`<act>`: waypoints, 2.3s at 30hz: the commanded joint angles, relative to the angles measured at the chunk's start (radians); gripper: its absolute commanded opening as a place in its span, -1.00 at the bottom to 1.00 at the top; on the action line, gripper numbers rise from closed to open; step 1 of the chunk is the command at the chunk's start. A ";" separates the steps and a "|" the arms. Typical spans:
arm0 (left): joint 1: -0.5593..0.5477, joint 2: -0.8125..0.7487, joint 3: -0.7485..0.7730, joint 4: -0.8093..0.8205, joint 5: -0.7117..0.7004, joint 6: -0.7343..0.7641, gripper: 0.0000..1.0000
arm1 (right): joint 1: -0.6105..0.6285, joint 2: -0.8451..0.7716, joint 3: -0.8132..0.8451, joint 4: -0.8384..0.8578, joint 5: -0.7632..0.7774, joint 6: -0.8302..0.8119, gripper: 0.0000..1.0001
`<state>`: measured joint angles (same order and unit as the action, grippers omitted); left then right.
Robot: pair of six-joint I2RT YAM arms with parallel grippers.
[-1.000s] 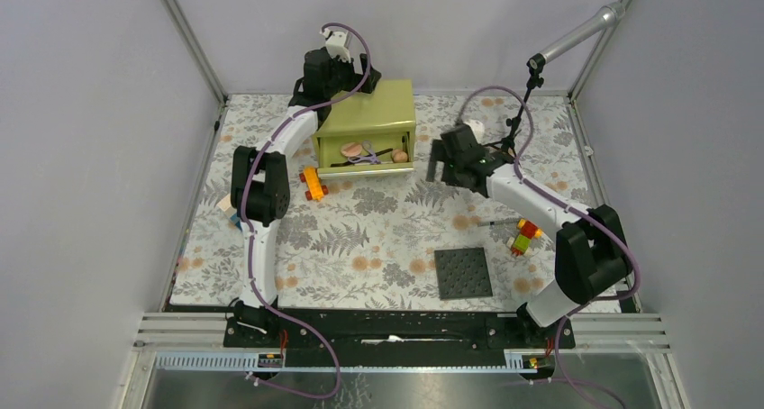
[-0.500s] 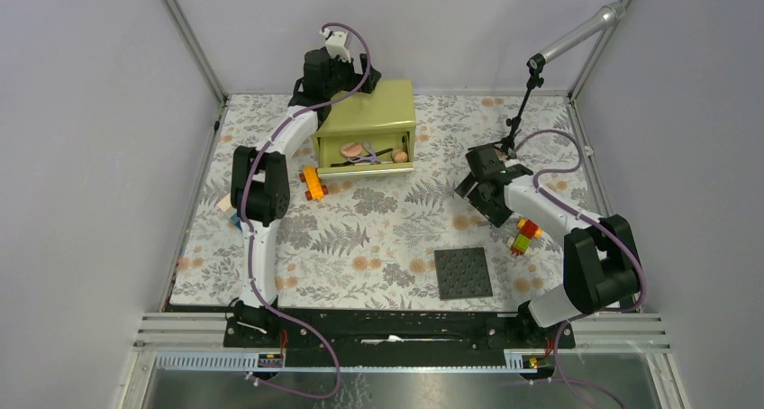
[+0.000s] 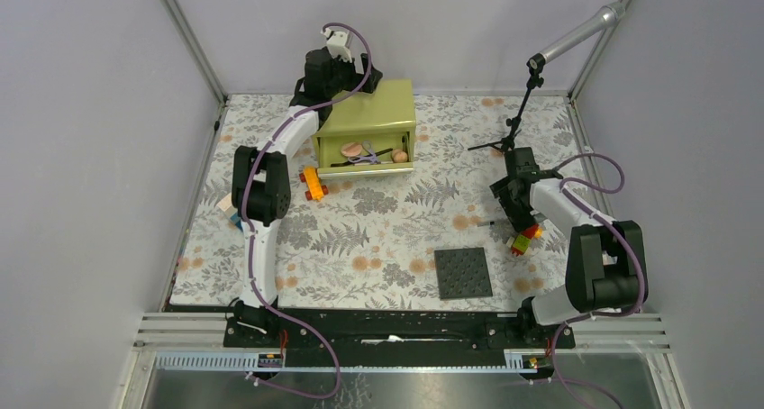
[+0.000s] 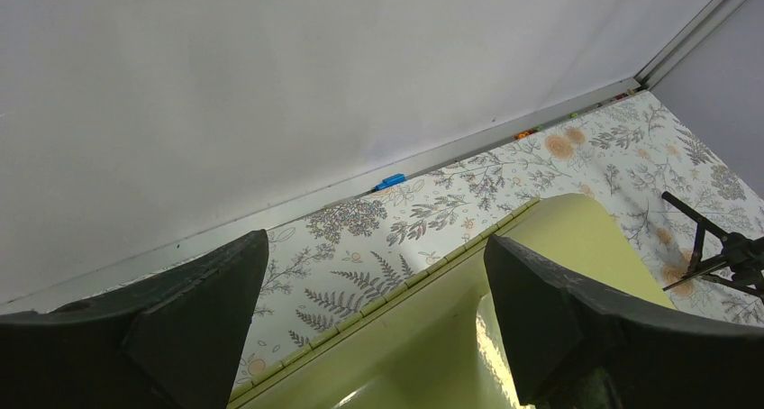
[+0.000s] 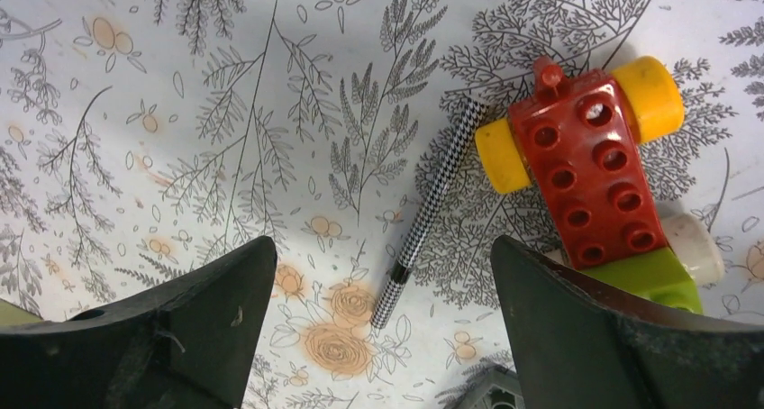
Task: Organize the makeup
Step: Pick up the makeup from the center of the board, then place the makeup in the drawer.
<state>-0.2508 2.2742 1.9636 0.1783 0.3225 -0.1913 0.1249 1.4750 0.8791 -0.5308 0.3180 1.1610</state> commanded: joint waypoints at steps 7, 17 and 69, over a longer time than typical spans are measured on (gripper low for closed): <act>-0.018 0.072 -0.018 -0.169 0.043 -0.057 0.91 | -0.037 0.132 -0.008 0.067 -0.023 0.019 0.70; -0.018 0.070 -0.016 -0.172 0.040 -0.054 0.91 | -0.042 0.203 -0.006 0.072 -0.026 0.007 -0.22; 0.007 0.014 0.020 -0.197 0.100 -0.092 0.92 | 0.375 0.113 0.392 0.899 -1.037 -1.531 -0.95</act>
<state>-0.2481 2.2795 1.9980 0.1307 0.3714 -0.2203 0.4381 1.5463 1.1534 0.4801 -0.5629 -0.0204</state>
